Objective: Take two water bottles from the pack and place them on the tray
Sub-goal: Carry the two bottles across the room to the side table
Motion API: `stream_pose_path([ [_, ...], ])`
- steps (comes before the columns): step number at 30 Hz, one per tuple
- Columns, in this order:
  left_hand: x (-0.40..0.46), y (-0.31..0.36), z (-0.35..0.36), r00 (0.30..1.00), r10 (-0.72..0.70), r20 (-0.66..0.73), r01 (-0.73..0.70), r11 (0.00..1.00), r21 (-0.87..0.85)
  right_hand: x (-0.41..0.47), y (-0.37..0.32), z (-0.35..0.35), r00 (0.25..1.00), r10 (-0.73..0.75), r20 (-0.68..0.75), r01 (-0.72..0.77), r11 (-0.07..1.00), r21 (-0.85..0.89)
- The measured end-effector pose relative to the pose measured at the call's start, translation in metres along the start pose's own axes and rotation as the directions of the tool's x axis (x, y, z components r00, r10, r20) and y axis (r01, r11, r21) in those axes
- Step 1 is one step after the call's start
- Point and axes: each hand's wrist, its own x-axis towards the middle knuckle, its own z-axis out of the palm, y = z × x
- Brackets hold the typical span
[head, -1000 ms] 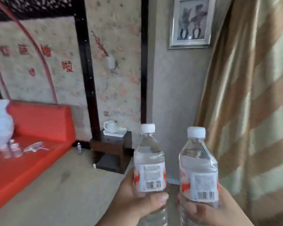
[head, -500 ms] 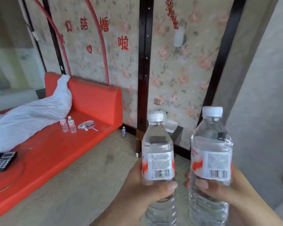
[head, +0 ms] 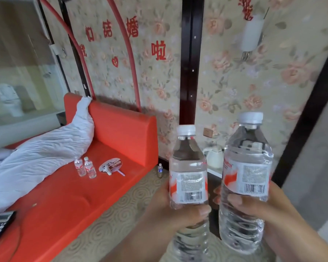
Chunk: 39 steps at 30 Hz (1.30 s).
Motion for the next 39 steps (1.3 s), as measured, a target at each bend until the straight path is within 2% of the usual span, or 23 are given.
stream_pose_path([
  [3, 0.078, -0.018, -0.047, 1.000, -0.013, -0.003, 0.013, 1.000, -0.002, 0.083, 0.026, 0.001, 1.000, -0.018, -0.002, 0.018, 0.999, -0.031],
  [5, 0.138, -0.034, -0.079, 0.999, -0.014, 0.046, 0.014, 1.000, -0.001, 0.139, 0.046, 0.002, 0.999, -0.034, -0.003, 0.034, 0.999, -0.014],
  [8, 0.207, -0.044, -0.109, 0.995, -0.013, 0.094, 0.011, 1.000, 0.022, 0.202, 0.062, -0.001, 1.000, -0.026, -0.018, 0.027, 0.996, 0.084],
  [10, 0.262, -0.052, -0.126, 0.990, -0.045, 0.137, 0.045, 0.999, 0.005, 0.250, 0.074, -0.005, 0.996, 0.004, -0.086, 0.008, 0.989, 0.146],
  [18, 0.455, -0.099, -0.143, 0.920, -0.145, 0.365, 0.162, 0.987, -0.014, 0.387, 0.119, -0.056, 0.981, -0.044, -0.187, 0.051, 0.998, 0.030],
  [23, 0.555, -0.151, -0.138, 0.890, -0.153, 0.429, 0.159, 0.987, 0.021, 0.474, 0.145, -0.107, 0.993, -0.018, -0.120, 0.023, 0.999, 0.035],
  [28, 0.648, -0.197, -0.136, 0.926, -0.205, 0.318, 0.138, 0.965, 0.222, 0.552, 0.167, -0.170, 0.982, 0.061, -0.178, -0.080, 0.992, -0.099],
  [32, 0.707, -0.255, -0.141, 0.908, -0.273, 0.319, 0.142, 0.914, 0.379, 0.602, 0.212, -0.216, 0.978, 0.103, -0.181, -0.133, 0.978, -0.161],
  [36, 0.752, -0.346, -0.142, 0.890, -0.304, 0.339, 0.120, 0.874, 0.470, 0.633, 0.297, -0.255, 0.955, 0.201, -0.218, -0.233, 0.964, -0.130],
  [39, 0.772, -0.422, -0.137, 0.857, -0.336, 0.390, 0.078, 0.833, 0.547, 0.636, 0.379, -0.280, 0.899, 0.283, -0.334, -0.346, 0.927, -0.147],
])
